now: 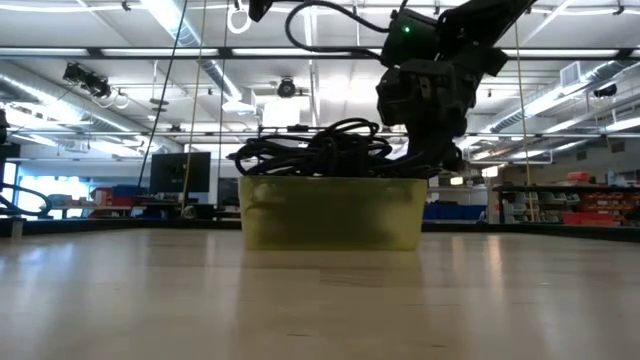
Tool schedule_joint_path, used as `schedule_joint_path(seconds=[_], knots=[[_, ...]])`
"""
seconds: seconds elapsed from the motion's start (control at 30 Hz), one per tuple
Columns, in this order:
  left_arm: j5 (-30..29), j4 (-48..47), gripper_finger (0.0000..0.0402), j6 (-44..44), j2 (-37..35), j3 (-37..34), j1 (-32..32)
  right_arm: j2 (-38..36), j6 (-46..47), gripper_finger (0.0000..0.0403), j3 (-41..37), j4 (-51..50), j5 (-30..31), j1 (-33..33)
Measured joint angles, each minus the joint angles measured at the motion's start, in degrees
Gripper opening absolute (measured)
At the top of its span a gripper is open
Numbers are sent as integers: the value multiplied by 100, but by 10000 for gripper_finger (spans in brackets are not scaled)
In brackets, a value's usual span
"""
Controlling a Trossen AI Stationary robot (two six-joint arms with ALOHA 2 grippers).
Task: Pick and place USB-C Cables
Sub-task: Move the yellow bin to the center of the table, then return to Home Position
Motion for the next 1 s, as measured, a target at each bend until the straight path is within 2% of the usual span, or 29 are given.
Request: schedule_joint_path(seconds=[0.3, 0.47, 0.7, 0.93, 1.0], knots=[[0, -10, 153, 5, 0, 0, 0, -4, 228, 0, 0, 209, 262, 233], [-1, -198, 153, 143, -2, 0, 2, -388, 206, 0, 0, -44, 510, 189], [0, -1084, 153, 579, -2, 0, -25, -1920, -160, 0, 0, -91, 1446, -7], [11, -1708, 153, -219, 0, 0, -297, -3730, -453, 7, 2, -29, 2475, -201], [17, -1834, 153, 265, -2, 0, -316, -4207, -694, 9, 2, 10, 2638, -229]])
